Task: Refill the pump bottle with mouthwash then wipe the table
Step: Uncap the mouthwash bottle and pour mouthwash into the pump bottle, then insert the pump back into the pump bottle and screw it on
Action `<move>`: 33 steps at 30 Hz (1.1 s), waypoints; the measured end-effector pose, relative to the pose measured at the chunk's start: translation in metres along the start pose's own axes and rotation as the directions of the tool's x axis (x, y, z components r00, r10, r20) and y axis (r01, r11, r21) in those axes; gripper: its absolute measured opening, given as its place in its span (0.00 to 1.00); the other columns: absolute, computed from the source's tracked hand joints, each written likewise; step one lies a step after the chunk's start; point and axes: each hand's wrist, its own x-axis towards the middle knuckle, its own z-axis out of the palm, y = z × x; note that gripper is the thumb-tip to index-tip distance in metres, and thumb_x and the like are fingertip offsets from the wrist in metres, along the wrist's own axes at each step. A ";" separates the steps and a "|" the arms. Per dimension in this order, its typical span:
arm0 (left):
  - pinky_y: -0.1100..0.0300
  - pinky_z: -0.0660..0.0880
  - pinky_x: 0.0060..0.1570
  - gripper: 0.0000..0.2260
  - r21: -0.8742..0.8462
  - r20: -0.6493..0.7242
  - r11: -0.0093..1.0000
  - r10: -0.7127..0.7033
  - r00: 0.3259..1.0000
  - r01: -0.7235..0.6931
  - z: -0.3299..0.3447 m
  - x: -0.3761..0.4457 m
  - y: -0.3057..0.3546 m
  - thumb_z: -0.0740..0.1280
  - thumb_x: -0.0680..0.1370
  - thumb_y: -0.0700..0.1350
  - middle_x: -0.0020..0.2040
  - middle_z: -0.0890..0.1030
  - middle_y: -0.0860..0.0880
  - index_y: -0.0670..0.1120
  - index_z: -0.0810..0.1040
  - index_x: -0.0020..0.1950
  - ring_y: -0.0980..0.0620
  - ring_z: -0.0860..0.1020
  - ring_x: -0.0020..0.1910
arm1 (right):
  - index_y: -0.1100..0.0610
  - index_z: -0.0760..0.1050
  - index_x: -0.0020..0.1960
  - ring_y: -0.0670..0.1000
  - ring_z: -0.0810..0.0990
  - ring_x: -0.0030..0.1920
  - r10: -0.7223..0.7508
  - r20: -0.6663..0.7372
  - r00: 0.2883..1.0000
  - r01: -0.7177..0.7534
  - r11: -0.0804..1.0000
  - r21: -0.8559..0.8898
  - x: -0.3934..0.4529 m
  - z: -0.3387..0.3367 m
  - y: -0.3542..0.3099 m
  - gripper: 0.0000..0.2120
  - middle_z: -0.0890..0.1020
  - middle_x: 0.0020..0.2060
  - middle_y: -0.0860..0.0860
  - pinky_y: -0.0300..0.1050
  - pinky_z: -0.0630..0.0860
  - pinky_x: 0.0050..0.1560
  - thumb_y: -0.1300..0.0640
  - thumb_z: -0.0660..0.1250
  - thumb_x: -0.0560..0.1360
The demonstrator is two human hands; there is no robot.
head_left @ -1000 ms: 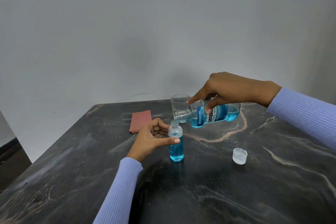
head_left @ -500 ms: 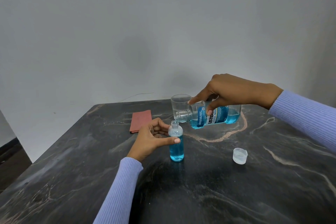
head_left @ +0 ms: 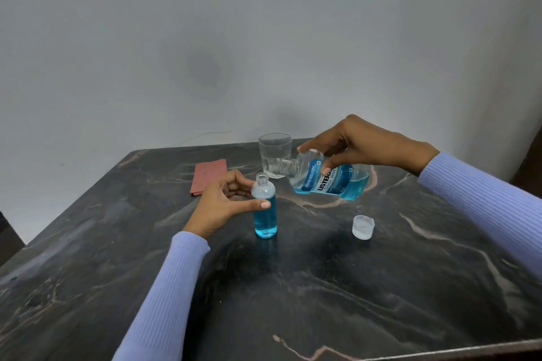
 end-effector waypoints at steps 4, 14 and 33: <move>0.70 0.77 0.40 0.24 0.009 -0.004 1.000 -0.007 1.000 0.007 0.001 0.000 0.000 0.79 0.57 0.49 0.44 0.86 0.53 0.40 0.79 0.48 0.57 0.83 0.43 | 0.51 0.77 0.59 0.47 0.85 0.46 0.102 -0.154 0.983 -0.049 0.948 0.314 -0.013 0.014 0.008 0.23 0.86 0.45 0.54 0.39 0.81 0.44 0.62 0.76 0.66; 0.69 0.77 0.41 0.23 0.018 -0.017 1.000 -0.020 1.000 0.021 0.001 0.000 0.001 0.79 0.58 0.48 0.44 0.86 0.53 0.41 0.79 0.47 0.56 0.83 0.43 | 0.55 0.75 0.57 0.54 0.85 0.46 0.281 -0.397 0.874 0.059 0.748 0.661 -0.026 0.057 0.006 0.26 0.86 0.43 0.55 0.46 0.82 0.46 0.58 0.78 0.61; 0.67 0.79 0.42 0.21 0.015 -0.012 1.000 -0.025 1.000 0.026 0.001 -0.001 0.003 0.80 0.59 0.45 0.44 0.86 0.49 0.39 0.79 0.47 0.54 0.84 0.44 | 0.48 0.74 0.57 0.45 0.79 0.58 0.363 -0.443 0.820 0.016 0.758 0.652 -0.041 0.088 0.008 0.25 0.81 0.57 0.46 0.42 0.78 0.55 0.53 0.76 0.62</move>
